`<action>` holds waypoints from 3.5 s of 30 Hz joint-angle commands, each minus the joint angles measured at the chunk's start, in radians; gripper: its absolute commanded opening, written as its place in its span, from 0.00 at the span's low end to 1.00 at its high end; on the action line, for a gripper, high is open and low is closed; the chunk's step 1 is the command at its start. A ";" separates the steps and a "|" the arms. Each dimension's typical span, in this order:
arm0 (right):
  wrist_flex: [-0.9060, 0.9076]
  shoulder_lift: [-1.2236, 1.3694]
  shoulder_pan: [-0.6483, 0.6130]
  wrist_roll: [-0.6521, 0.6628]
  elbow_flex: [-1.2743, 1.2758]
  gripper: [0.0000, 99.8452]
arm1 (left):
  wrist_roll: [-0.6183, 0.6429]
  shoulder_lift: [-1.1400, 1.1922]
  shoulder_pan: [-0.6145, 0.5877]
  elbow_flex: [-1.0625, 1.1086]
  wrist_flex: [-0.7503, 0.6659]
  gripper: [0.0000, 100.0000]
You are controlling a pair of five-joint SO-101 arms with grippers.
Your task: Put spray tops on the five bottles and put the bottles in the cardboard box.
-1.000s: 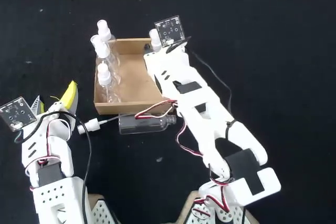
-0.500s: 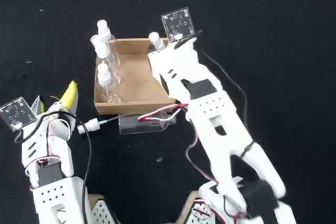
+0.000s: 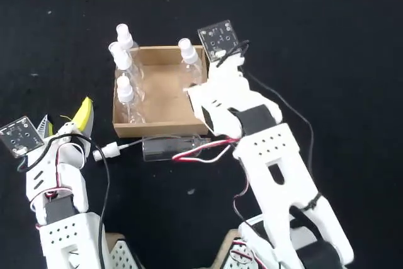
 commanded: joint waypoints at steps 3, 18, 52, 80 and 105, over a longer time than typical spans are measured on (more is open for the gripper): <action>0.167 -0.084 -0.003 0.121 -0.071 0.21 | -0.002 -0.015 0.007 0.024 0.005 0.24; 0.423 -0.096 -0.364 0.209 -0.027 0.18 | -0.002 -0.014 0.005 0.024 0.005 0.24; 0.127 0.130 -0.502 0.621 0.140 0.25 | 0.069 -0.017 -0.254 0.005 -0.003 0.24; 0.046 0.254 -0.462 0.689 0.108 0.25 | 0.114 -0.017 -0.272 0.005 -0.006 0.24; 0.055 0.194 -0.519 0.637 0.125 0.25 | 0.114 -0.017 -0.271 0.015 -0.044 0.24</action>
